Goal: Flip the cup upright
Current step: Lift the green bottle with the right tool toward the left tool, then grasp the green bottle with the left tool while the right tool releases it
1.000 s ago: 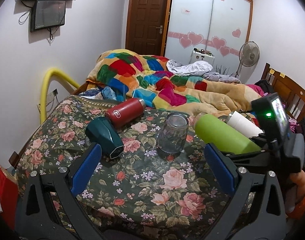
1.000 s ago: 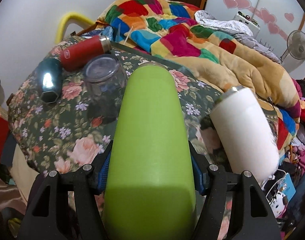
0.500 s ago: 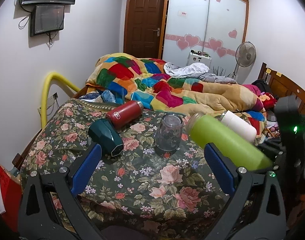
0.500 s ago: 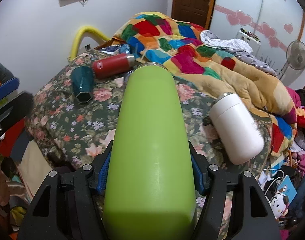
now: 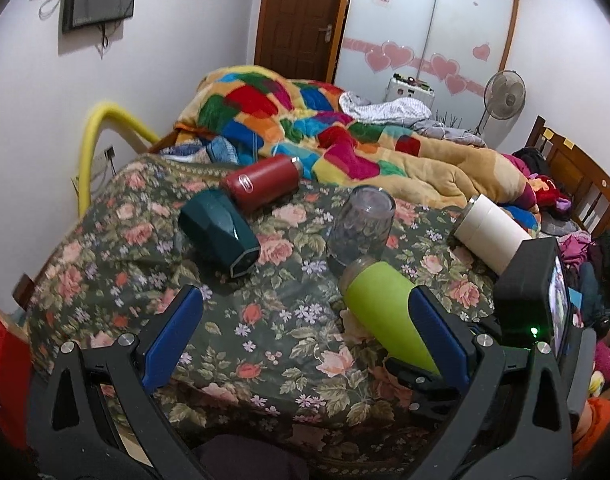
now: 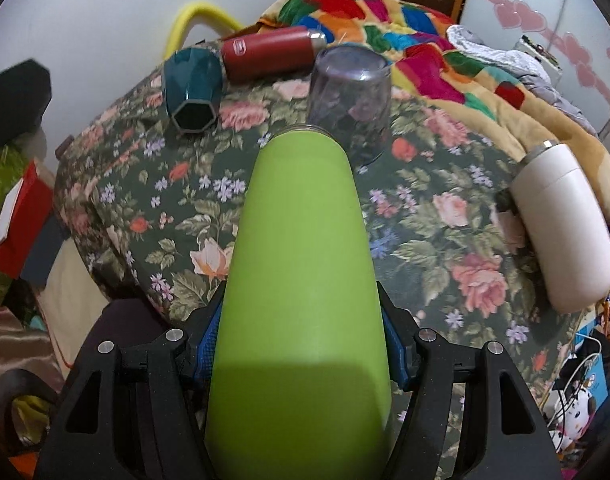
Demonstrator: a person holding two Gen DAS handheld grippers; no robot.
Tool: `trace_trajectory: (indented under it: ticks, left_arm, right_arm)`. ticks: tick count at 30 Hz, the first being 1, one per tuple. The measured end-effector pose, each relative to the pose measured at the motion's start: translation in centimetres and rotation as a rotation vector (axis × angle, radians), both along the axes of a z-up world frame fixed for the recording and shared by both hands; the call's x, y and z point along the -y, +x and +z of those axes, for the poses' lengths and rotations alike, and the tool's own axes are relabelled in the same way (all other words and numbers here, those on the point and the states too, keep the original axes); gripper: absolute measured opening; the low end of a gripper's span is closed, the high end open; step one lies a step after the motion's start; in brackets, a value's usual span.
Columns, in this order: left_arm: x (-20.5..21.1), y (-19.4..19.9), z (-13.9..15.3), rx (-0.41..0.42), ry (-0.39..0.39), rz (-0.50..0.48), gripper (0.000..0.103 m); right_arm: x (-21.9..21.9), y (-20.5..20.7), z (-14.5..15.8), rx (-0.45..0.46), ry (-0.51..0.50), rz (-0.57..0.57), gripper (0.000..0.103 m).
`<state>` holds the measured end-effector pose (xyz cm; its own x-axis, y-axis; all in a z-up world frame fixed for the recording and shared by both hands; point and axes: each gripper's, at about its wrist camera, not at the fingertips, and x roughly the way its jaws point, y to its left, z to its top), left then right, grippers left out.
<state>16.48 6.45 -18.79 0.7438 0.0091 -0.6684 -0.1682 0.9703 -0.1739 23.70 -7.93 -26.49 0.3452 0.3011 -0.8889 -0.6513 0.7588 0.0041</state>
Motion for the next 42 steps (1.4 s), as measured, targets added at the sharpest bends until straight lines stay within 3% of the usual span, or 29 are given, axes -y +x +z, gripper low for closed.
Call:
trace_trajectory:
  ticks: [3,8,19,28,36,42]
  left_arm:
    - [-0.3,0.7,-1.0,-0.027,-0.042,-0.006,0.103]
    - [-0.1,1.9,-2.7,-0.082,-0.088,-0.033,0.103]
    - [1.7,3.7,-4.3,-0.177,-0.101,-0.094,0.103]
    - [3.1,5.6,-4.9,-0.26,-0.185,-0.121,0.097]
    - [6.4,7.6,-6.1,-0.346,-0.23,-0.155,0.091]
    - [8.2,8.7,-7.4,-0.392,-0.209,-0.126,0.087]
  right_arm:
    - [0.0,0.0,-0.1,0.009,-0.009,0.009,0.062]
    - [0.6,0.6,-1.0,-0.053,-0.014,0.004,0.062]
    - [1.0,0.7,-2.3,-0.119,-0.026,0.007,0.062]
    - [4.4,-0.5,1.8,-0.037,0.058,-0.018,0.063]
    - [11.0,-2.2,5.9,0.095,0.088,-0.14,0.068]
    - [14.3,-2.6,7.9,0.175,0.099,-0.231,0.07]
